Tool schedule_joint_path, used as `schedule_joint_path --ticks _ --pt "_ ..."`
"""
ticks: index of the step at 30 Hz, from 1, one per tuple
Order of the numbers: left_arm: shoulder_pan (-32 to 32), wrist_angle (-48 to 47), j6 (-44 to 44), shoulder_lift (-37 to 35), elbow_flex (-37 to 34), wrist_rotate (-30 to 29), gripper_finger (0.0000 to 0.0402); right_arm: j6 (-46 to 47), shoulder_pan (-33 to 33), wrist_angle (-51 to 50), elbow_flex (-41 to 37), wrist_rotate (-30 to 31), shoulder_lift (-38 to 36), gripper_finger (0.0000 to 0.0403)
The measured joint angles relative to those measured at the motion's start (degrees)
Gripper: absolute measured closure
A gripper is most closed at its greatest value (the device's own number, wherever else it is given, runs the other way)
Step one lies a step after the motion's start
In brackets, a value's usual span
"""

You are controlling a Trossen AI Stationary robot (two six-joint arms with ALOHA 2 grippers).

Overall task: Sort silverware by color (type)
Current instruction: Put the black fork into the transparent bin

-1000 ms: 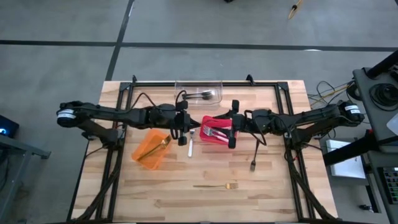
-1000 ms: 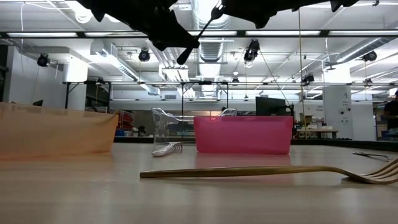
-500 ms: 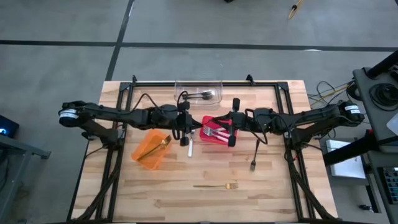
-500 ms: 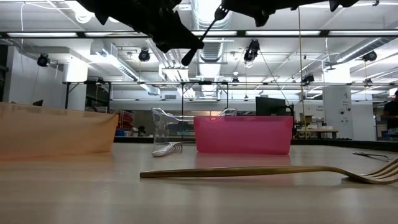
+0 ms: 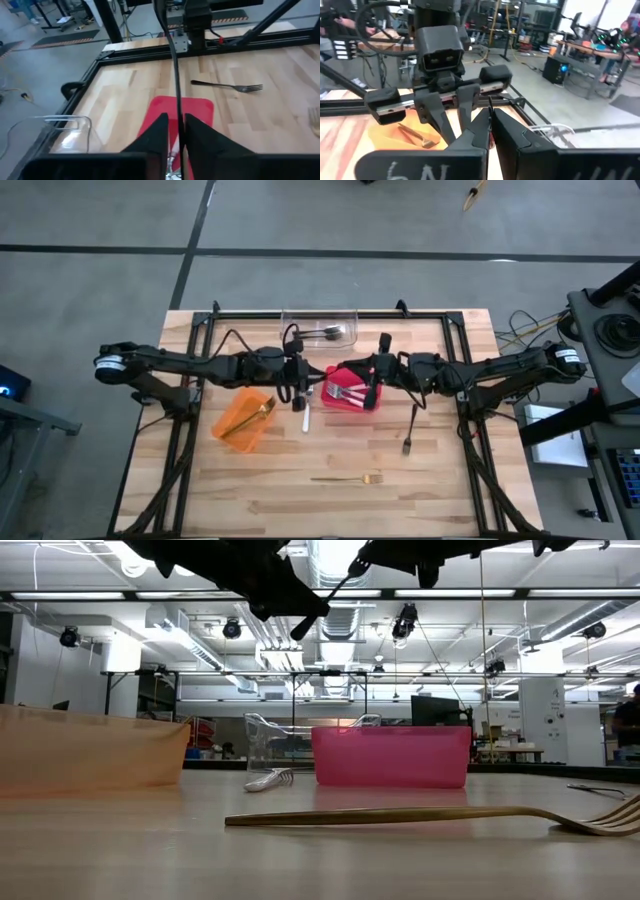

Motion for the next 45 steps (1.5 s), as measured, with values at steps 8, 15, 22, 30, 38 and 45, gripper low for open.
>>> schedule_joint_path --ticks 8,15,22,30,38,45 --pt "0.13 -5.93 6.36 -0.09 3.53 -9.37 0.0270 6.44 0.07 -0.92 -0.02 7.52 0.00 0.0395" --pt "0.29 -8.04 14.17 -0.17 6.53 -16.51 0.0229 15.94 0.09 -4.80 -0.04 20.90 0.69 0.0395" --pt "0.45 1.45 14.30 0.70 5.77 -16.35 0.0228 22.50 0.09 -3.31 -0.04 30.09 3.97 0.0395" --pt "0.42 10.33 13.64 7.25 5.60 -16.37 0.0231 22.46 0.09 6.40 -0.07 31.81 9.06 0.0395" --pt "0.49 13.03 13.75 11.33 5.57 -17.56 0.0231 22.17 0.09 6.49 -0.07 32.30 8.58 0.0394" --pt "0.55 15.42 15.32 13.38 5.57 -20.65 0.0240 22.04 0.09 6.45 -0.04 32.29 8.70 0.0394"
